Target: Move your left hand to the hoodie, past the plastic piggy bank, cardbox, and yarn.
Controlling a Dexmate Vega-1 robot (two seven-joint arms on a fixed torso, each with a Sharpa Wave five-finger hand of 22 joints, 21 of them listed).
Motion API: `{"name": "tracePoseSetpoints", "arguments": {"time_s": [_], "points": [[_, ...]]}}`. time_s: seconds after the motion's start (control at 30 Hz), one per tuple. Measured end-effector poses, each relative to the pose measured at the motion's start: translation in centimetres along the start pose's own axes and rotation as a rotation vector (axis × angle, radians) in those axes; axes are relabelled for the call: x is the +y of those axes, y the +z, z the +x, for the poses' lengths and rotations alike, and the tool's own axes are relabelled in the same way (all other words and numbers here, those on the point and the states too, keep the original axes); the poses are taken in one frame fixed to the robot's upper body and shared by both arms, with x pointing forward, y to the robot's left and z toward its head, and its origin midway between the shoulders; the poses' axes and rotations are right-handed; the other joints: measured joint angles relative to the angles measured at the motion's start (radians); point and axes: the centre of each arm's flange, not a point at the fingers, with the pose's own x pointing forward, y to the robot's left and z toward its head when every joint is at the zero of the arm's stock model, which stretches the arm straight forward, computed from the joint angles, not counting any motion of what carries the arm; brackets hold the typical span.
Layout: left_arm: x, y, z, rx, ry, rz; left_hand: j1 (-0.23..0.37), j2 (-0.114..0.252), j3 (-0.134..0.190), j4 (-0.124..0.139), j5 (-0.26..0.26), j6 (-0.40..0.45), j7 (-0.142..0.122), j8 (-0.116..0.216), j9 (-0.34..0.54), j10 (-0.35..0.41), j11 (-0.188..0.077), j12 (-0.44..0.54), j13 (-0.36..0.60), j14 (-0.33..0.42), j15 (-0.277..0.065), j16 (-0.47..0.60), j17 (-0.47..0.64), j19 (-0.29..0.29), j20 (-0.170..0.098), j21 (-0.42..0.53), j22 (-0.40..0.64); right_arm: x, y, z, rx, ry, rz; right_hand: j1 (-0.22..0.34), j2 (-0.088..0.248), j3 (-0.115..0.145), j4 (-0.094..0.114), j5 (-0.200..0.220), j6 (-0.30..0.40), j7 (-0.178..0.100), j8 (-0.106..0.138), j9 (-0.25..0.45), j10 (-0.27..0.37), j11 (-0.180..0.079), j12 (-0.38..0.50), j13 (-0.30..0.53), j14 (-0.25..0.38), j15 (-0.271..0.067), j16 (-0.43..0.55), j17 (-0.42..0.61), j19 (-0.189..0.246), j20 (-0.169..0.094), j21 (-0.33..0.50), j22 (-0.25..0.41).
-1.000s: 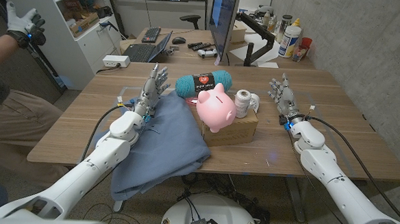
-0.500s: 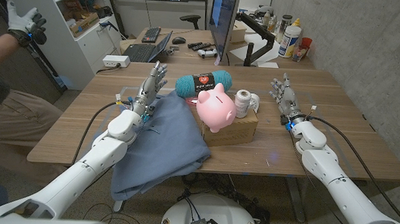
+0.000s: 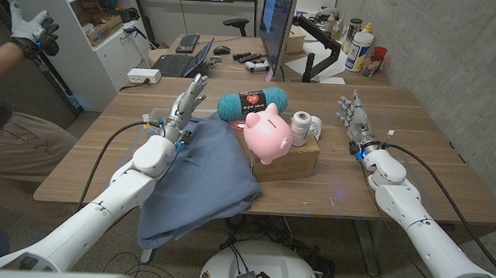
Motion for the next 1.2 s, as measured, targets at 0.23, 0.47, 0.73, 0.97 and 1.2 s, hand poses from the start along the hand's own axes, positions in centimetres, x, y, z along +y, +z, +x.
{"name": "tracePoseSetpoints", "arguments": {"time_s": [0.23,0.47,0.73,0.97,1.2], "points": [[-0.4,0.5,-0.6,-0.005,-0.001,0.055,0.000,0.000,0.000,0.000,0.000,-0.005,-0.005,0.000,0.000,-0.005,0.002,0.000,0.000,-0.006,0.006,0.000,0.000,-0.007,0.001,0.000,0.000,-0.1,-0.1,0.0,0.003,0.003,-0.004,0.000,0.000,0.004,-0.004,0.000,0.000,0.000,0.000,0.000,0.000,0.000,0.000,0.000,-0.005,0.005,0.000,0.000,0.007,0.007,0.000,0.000],[-0.6,1.0,-1.3,0.000,0.010,0.131,0.000,0.000,0.000,0.000,0.000,-0.011,0.000,0.000,0.000,-0.004,0.002,0.000,0.000,-0.006,0.006,0.000,0.000,-0.009,0.002,0.000,0.000,-0.3,-0.1,0.1,0.009,0.015,-0.016,0.000,0.000,0.004,-0.004,0.000,0.000,0.000,0.000,0.000,0.000,0.000,0.000,0.000,-0.026,0.011,0.000,0.000,-0.007,-0.007,-0.014,0.000],[-0.7,1.4,-1.9,0.005,0.024,0.186,0.005,0.005,0.000,-0.008,0.000,-0.011,0.000,0.000,0.000,-0.004,0.002,0.000,0.000,-0.012,0.012,0.000,0.000,-0.009,0.002,0.000,0.000,-0.2,-0.1,0.4,0.010,0.025,-0.023,0.000,0.000,0.004,-0.004,0.000,0.000,0.000,0.000,0.000,0.000,0.000,0.000,0.000,-0.032,0.007,-0.005,0.000,-0.016,-0.009,-0.022,0.000],[-0.6,1.9,-2.3,-0.001,0.036,0.223,0.005,0.005,0.000,-0.008,0.000,-0.011,0.000,0.000,0.000,-0.010,0.007,0.000,0.000,-0.016,0.007,0.000,0.000,-0.009,0.002,0.000,0.000,-0.1,0.0,0.6,0.007,0.028,-0.025,0.000,0.000,0.004,-0.004,0.000,0.000,0.000,0.000,0.000,0.000,0.000,0.000,0.000,-0.032,0.007,-0.005,0.000,-0.016,-0.009,-0.022,0.000],[-0.5,2.0,-2.7,0.000,0.049,0.253,0.009,0.001,0.000,-0.008,-0.004,-0.011,0.000,0.000,0.000,-0.010,0.007,0.000,0.000,-0.024,0.008,0.000,0.000,-0.015,0.007,0.000,0.000,0.0,0.1,0.6,0.002,0.030,-0.026,0.000,0.000,0.004,-0.004,0.000,0.000,0.000,0.000,0.000,0.000,0.000,0.000,0.000,-0.043,0.007,-0.005,0.000,-0.016,-0.009,-0.025,0.000]]}}
